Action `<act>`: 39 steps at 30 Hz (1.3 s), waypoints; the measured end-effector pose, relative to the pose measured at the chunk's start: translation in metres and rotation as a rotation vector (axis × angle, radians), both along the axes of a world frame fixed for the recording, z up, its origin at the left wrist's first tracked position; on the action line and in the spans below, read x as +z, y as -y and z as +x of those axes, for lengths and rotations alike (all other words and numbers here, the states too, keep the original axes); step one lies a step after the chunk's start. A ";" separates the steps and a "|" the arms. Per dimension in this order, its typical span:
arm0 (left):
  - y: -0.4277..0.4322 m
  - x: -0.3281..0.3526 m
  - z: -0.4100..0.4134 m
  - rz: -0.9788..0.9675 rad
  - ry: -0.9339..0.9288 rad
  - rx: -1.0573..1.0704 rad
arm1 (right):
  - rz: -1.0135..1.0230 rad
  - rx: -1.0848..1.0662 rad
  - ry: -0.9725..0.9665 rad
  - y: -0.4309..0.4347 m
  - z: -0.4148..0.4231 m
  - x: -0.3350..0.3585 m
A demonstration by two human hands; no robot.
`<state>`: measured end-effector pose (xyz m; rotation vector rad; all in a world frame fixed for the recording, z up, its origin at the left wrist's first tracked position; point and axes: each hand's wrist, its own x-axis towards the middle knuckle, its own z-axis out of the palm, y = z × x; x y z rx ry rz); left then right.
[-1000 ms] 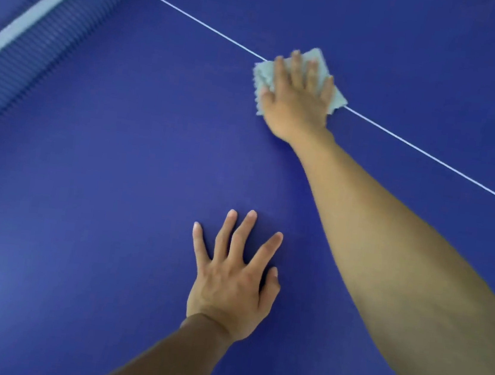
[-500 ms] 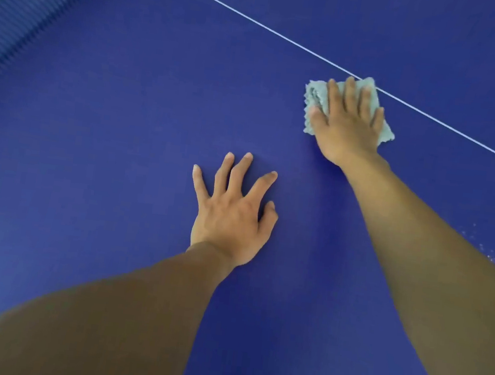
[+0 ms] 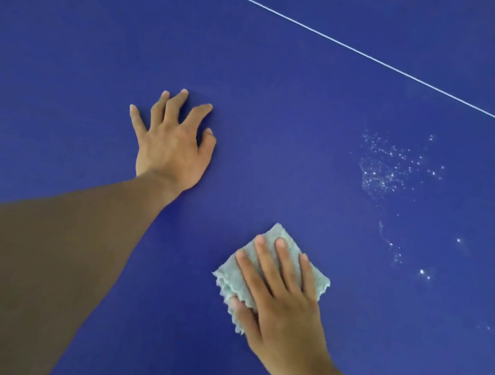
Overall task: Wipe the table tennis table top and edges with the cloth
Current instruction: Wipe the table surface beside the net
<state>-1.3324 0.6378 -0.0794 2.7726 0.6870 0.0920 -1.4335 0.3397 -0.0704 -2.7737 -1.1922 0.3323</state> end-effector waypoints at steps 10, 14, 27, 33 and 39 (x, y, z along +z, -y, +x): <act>0.006 0.001 -0.009 0.040 0.055 -0.027 | -0.040 -0.541 -0.053 -0.034 0.126 0.006; 0.010 0.004 -0.010 0.050 0.019 -0.027 | 0.038 -0.174 0.005 -0.030 0.023 0.002; 0.013 0.010 -0.002 0.107 0.053 0.009 | 0.027 -0.829 -0.038 0.035 0.117 0.005; 0.012 0.009 0.000 0.117 0.053 0.006 | 0.021 -0.930 -0.056 -0.038 0.207 0.002; 0.012 0.013 0.002 0.092 0.016 0.003 | 0.036 -0.463 -0.013 -0.022 0.137 0.006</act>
